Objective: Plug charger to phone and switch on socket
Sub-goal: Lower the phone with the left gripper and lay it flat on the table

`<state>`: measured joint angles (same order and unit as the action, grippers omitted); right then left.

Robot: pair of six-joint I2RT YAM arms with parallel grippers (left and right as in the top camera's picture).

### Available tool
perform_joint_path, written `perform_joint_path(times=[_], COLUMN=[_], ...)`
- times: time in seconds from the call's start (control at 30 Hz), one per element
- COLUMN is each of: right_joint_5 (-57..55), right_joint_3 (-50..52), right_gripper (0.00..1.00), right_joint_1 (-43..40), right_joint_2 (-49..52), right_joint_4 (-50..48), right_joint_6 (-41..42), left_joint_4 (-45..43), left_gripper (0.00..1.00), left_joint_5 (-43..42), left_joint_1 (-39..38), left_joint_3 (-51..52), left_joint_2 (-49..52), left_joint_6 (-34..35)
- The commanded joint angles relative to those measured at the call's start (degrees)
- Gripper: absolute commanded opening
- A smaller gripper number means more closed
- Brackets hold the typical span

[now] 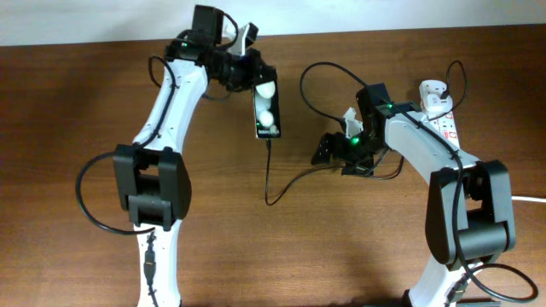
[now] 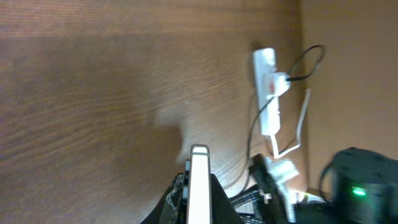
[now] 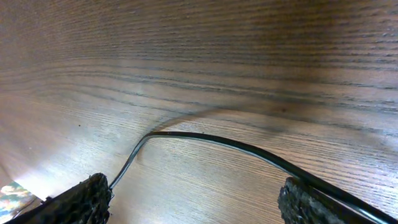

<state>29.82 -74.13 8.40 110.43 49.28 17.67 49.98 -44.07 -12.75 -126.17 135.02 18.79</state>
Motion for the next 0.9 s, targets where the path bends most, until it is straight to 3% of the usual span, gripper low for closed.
perform_joint_path(times=[0.0,0.2,0.37,0.63,0.77,0.87], right_joint_5=[0.35,4.70,5.73,-0.74,-0.50,-1.03], right_joint_3=[-0.13,-0.15,-0.15,-1.57,-11.78,-20.37], right_gripper=[0.90,0.90,0.90,0.91,0.91,0.91], right_joint_1=[0.22,0.22,0.22,-2.91,-9.62,-9.86], right_joint_2=[-0.79,-0.79,-0.79,-0.79,-0.81,-1.03], right_joint_4=[0.13,-1.86,-5.20,-12.68,-4.94,2.05], right_joint_6=[-0.74,-0.72,-0.70,6.86,5.44,3.50], left_joint_4=[-0.46,-3.52,-9.62,-10.10,-10.14,-10.10], left_gripper=[0.00,0.00,0.00,0.00,0.00,0.00], left_joint_5=[1.97,1.92,1.92,5.14,7.54,7.91], left_joint_1=[-0.26,-1.33,-3.28,-6.71,-6.86,-7.34], left_joint_3=[2.51,8.28,8.72,8.92,8.92,8.94], left_joint_2=[0.02,0.02,0.02,0.02,0.09,0.98], left_joint_6=[-1.11,-1.05,4.59,5.18,5.18,5.20])
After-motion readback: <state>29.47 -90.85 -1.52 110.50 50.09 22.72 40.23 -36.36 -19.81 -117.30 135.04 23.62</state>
